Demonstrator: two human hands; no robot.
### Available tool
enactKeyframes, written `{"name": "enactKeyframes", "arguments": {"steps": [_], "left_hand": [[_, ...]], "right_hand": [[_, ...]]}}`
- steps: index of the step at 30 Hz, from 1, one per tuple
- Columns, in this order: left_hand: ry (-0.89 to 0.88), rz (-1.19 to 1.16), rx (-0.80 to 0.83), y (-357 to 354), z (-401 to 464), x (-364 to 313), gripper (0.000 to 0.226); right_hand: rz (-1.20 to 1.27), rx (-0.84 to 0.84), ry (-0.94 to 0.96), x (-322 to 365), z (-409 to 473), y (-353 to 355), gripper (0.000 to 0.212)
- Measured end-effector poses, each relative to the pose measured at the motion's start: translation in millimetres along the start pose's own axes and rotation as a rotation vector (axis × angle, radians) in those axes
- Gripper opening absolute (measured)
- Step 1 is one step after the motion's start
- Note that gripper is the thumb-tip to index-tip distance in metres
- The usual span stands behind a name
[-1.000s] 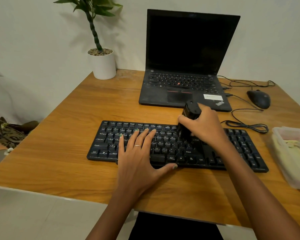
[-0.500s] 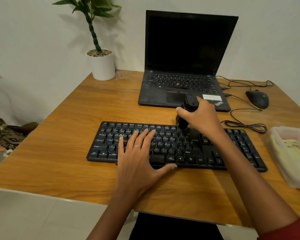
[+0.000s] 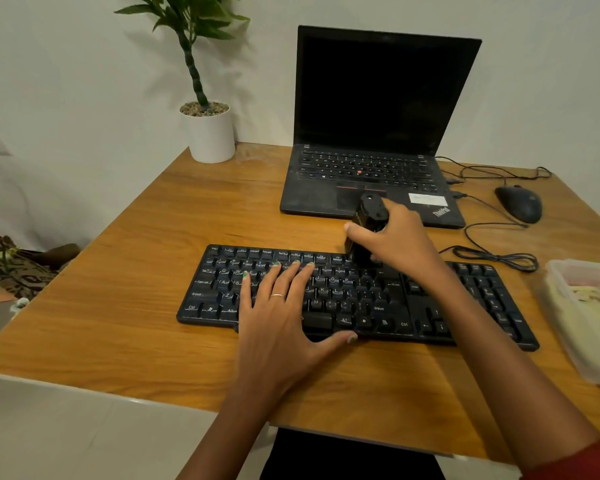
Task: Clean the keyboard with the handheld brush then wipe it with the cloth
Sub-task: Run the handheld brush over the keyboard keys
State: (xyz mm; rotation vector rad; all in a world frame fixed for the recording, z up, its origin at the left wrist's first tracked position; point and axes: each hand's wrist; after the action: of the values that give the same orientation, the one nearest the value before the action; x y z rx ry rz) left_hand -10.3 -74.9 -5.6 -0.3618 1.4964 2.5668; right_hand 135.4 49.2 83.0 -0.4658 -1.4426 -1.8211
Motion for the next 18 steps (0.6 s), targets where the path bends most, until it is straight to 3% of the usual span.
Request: {"name": "enactKeyframes", "arguments": {"steps": [3, 6, 11, 14, 18], "left_hand": [[-0.002, 0.004, -0.003, 0, 0, 0, 0.106], [-0.002, 0.000, 0.003, 0, 0, 1, 0.106], [-0.002, 0.004, -0.004, 0, 0, 0, 0.106], [-0.005, 0.007, -0.009, 0, -1, 1, 0.105], [0.002, -0.007, -0.012, 0, 0, 1, 0.105]], "right_hand": [[0.031, 0.072, -0.043, 3, 2, 2, 0.021], [0.037, -0.030, 0.002, 2, 2, -5, 0.020], [0.017, 0.040, -0.023, 5, 6, -7, 0.021], [-0.012, -0.054, 0.031, 6, 6, -11, 0.023], [0.012, 0.072, -0.009, 8, 7, -8, 0.021]]}}
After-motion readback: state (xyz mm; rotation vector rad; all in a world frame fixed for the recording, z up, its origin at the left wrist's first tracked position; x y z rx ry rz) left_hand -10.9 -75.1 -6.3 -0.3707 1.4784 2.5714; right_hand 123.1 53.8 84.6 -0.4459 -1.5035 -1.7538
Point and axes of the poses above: each hand's wrist, its own z-axis towards the middle knuckle, its own y-axis out of the back of the hand, x = y × z, and after that the axes turned 8 degrees about -x, right-handed
